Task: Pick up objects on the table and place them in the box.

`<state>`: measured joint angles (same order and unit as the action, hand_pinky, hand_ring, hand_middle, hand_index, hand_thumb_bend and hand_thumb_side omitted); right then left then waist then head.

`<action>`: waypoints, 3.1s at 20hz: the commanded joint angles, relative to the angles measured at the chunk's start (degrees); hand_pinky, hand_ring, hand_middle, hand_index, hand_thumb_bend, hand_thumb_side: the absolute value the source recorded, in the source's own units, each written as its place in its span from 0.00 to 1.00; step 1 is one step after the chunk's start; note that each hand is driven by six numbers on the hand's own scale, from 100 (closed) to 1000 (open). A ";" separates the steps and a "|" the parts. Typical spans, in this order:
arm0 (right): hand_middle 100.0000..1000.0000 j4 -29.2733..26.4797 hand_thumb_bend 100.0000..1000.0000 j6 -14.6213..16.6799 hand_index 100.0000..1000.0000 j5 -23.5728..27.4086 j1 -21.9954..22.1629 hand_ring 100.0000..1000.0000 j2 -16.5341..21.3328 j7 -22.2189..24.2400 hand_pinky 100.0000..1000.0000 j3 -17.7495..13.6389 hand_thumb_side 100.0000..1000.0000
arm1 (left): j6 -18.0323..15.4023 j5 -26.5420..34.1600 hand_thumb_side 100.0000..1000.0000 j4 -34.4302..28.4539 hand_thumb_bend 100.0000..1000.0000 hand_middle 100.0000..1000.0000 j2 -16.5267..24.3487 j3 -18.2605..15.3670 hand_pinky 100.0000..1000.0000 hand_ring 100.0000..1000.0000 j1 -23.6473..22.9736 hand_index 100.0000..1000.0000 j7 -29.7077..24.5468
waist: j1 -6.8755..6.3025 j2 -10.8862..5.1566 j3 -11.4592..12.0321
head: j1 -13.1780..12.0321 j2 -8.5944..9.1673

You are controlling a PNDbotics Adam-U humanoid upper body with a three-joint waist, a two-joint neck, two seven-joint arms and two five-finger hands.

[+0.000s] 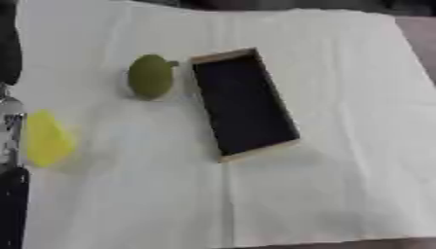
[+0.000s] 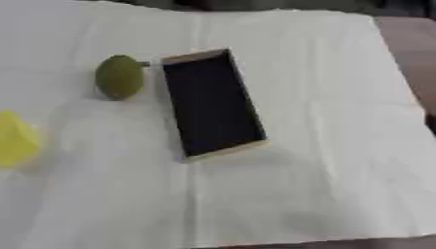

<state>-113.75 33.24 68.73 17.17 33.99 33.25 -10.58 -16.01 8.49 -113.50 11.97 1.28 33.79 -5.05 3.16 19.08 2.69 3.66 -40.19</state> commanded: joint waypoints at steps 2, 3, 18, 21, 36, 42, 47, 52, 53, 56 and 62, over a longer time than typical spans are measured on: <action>0.66 -0.84 0.00 18.73 0.97 0.03 0.54 0.79 1.65 18.72 0.95 -0.90 0.00 | 0.23 -0.42 0.52 -1.09 0.00 0.72 1.78 0.54 0.74 0.75 1.63 0.80 -0.35 | -0.44 -1.08 -0.22 | -0.08 -0.12; 0.66 -0.84 0.00 18.73 0.97 0.03 0.76 0.80 1.64 18.72 0.95 -0.99 0.00 | 0.22 -0.79 0.53 -1.09 0.00 0.72 2.61 0.71 0.74 0.75 2.26 0.81 -0.37 | -0.65 -1.21 -0.17 | 0.09 -0.42; 0.65 -0.84 0.00 18.73 0.98 -8.10 4.00 0.83 -0.44 18.72 0.98 1.51 0.00 | 3.43 -12.50 0.43 6.59 0.00 0.73 21.88 2.98 0.77 0.77 6.69 0.84 -8.43 | -3.82 -2.22 2.45 | 3.21 -1.77; 0.65 -0.84 0.00 18.73 0.98 -9.37 4.13 0.83 -0.72 18.72 0.98 2.15 0.00 | 3.83 -15.15 0.31 10.83 0.00 0.74 26.19 2.88 0.78 0.78 6.38 0.84 -10.20 | -3.86 -2.25 2.49 | 3.53 -1.44; 0.64 -0.84 0.00 18.73 0.99 -12.14 4.12 0.88 -1.04 18.72 1.00 3.84 0.00 | 9.52 -28.01 0.21 25.10 0.00 0.81 39.94 4.98 0.90 0.89 6.63 0.89 -19.04 | -3.61 -2.35 2.07 | 2.62 -1.29; 0.63 -0.84 0.00 18.73 0.99 -13.85 4.55 0.89 -1.46 18.72 1.00 4.56 0.00 | 9.07 -33.45 0.42 26.60 0.00 0.83 39.21 6.56 0.93 0.92 8.38 0.90 -24.16 | -3.72 -2.48 2.54 | 2.02 -1.64; 0.63 -0.84 0.00 18.73 0.99 -14.31 4.78 0.90 -1.67 18.72 1.00 4.82 0.00 | 6.31 -39.00 0.74 27.14 0.00 0.85 37.66 7.35 0.96 0.94 10.32 0.92 -28.57 | -3.72 -2.75 2.88 | -0.34 -1.67; 0.63 -0.84 0.00 18.73 0.99 -14.68 5.02 0.90 -1.80 18.72 1.00 5.00 0.00 | 4.06 -40.58 0.81 27.27 0.00 0.86 37.19 9.20 0.97 0.95 12.11 0.92 -31.56 | -3.76 -2.96 3.08 | -1.75 -1.74; 0.63 -0.84 0.00 18.73 0.99 -14.74 5.04 0.90 -1.81 18.72 1.00 5.02 0.00 | 3.60 -40.80 0.83 27.20 0.00 0.86 37.17 9.64 0.97 0.95 12.39 0.92 -32.22 | -3.75 -2.97 3.09 | -1.69 -1.76; 0.63 -0.84 0.00 18.73 0.99 -14.89 5.03 0.88 -1.83 18.72 1.00 5.11 0.00 | 2.58 -41.74 0.82 26.97 0.00 0.86 37.27 10.97 0.98 0.95 13.11 0.92 -34.17 | -3.72 -3.00 3.08 | -1.19 -1.78; 0.63 -0.84 0.00 18.73 0.99 -15.56 5.17 0.88 -2.02 18.72 1.00 5.30 0.00 | 1.22 -42.41 0.86 26.43 0.00 0.85 38.44 12.71 0.99 0.96 12.56 0.92 -37.75 | -3.90 -2.97 3.29 | -0.67 -1.95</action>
<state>-113.75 33.24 53.53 22.18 31.38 33.25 -5.11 -14.54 -33.91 -86.17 47.88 14.21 45.74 -42.02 -0.65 17.23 5.97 2.81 -41.89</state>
